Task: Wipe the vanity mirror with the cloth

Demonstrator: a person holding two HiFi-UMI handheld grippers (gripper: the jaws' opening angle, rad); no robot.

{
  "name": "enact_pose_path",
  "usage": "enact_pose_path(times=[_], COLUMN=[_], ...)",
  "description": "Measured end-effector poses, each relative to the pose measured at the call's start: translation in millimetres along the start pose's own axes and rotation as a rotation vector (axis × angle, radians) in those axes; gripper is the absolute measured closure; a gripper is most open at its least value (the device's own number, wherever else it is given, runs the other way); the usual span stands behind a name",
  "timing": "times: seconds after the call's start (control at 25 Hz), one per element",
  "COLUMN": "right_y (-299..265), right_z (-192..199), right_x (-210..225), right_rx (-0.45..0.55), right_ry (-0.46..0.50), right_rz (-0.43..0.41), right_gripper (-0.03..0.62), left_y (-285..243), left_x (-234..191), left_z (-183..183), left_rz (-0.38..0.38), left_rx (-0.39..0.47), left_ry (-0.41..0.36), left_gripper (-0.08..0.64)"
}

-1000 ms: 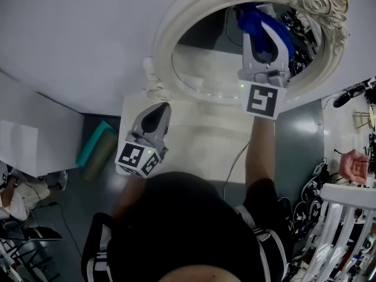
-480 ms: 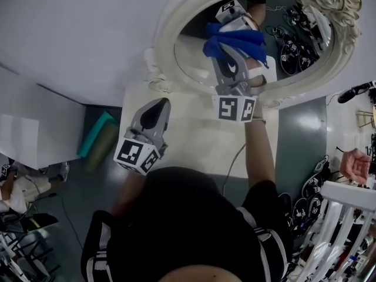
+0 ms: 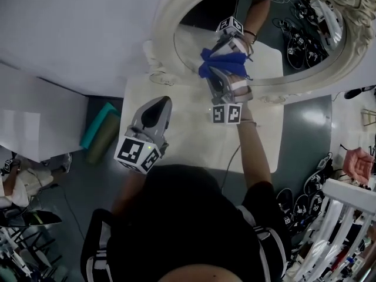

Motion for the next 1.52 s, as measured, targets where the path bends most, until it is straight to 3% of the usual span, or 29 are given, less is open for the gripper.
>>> enact_pose_path(times=[0.2,0.36,0.48,0.68,1.04,1.16,1.28,1.52], right_y=[10.3,16.1,18.3,29.8,33.7,42.6,54.6,101.9], right_z=[42.7,64.9,74.8,107.1,107.2,94.7,77.3,49.2], right_x=[-48.2,-63.3,-72.6,-90.1,-91.5,-73.5,-42.8,37.7], right_rx=[-0.050,-0.085,-0.119,-0.213,-0.244,-0.204,-0.148,0.002], right_ry=[-0.033,-0.116,-0.126,-0.266,-0.295,-0.423,-0.627,-1.158], right_rz=[-0.107,-0.158,-0.210,-0.323,-0.351,-0.282,-0.146,0.295], right_gripper=[0.531,0.532,0.532,0.532,0.529,0.528,0.528,0.526], left_y=[-5.7,-8.9,-7.6,-2.9,3.7,2.8,-0.1,-5.8], left_x=[2.9,5.2,4.0,5.8,9.0,11.7,13.8,20.2], left_z=[10.4,14.4,15.9,16.2,16.4,14.1,7.2,-6.6], left_rz=[-0.014,-0.018,-0.019,-0.022,0.010,0.034,0.057,0.102], left_rx=[-0.032,-0.047,-0.048,-0.047,-0.049,-0.038,-0.023,0.007], left_ry=[0.007,0.015,0.014,0.011,0.008,0.006,0.001,-0.012], left_gripper=[0.549,0.549,0.549,0.549,0.549,0.549,0.549,0.549])
Point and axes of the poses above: the fingertips, and each gripper's own axes: y backward along the fingers, x to its right, z out of its underside, the point moved 4 cm from there along y, backward along the fingers, and after that the axes turned 8 degrees about z, right-handed, at the moved point
